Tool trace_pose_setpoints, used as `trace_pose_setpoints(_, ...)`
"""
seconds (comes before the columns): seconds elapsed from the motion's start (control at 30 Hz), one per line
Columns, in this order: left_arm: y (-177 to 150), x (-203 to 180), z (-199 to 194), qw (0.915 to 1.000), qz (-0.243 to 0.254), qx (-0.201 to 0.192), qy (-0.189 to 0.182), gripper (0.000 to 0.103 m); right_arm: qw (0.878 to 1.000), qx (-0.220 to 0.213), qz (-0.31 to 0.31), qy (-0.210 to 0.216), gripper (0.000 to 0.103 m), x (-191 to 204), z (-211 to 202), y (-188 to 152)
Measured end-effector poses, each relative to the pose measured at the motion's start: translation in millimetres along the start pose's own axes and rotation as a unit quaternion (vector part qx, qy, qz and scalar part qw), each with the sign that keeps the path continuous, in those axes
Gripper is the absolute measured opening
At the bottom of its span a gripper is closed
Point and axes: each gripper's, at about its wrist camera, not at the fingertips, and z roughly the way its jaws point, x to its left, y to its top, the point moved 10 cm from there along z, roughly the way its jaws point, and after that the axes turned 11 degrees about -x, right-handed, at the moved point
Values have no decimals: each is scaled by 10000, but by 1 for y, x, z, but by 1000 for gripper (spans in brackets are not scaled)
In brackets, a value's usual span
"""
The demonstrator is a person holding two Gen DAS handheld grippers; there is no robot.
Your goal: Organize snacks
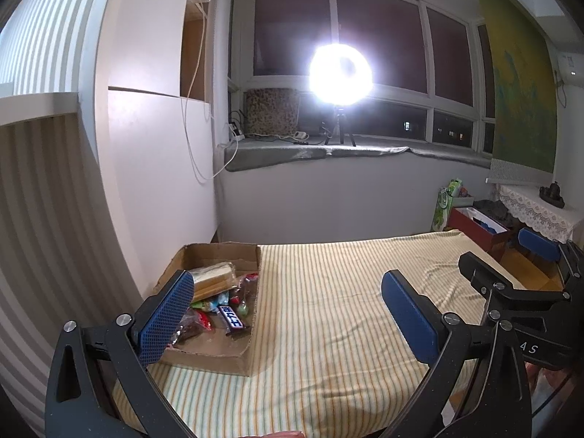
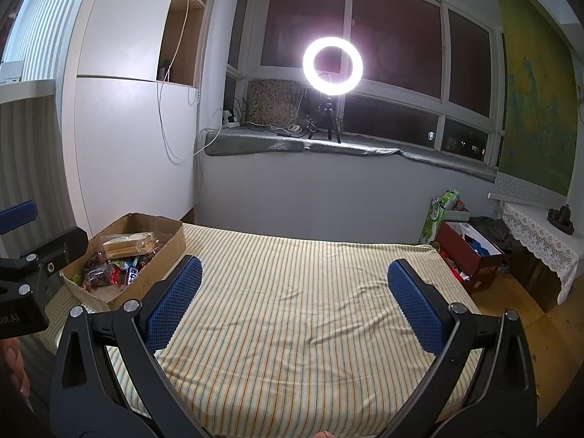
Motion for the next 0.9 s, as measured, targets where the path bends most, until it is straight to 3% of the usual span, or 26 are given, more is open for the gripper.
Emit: trace_pose_setpoints(0.9, -3, 2, -2, 10000, -33, 32, 2, 102, 10000, 0, 17, -24, 103, -2, -3, -1)
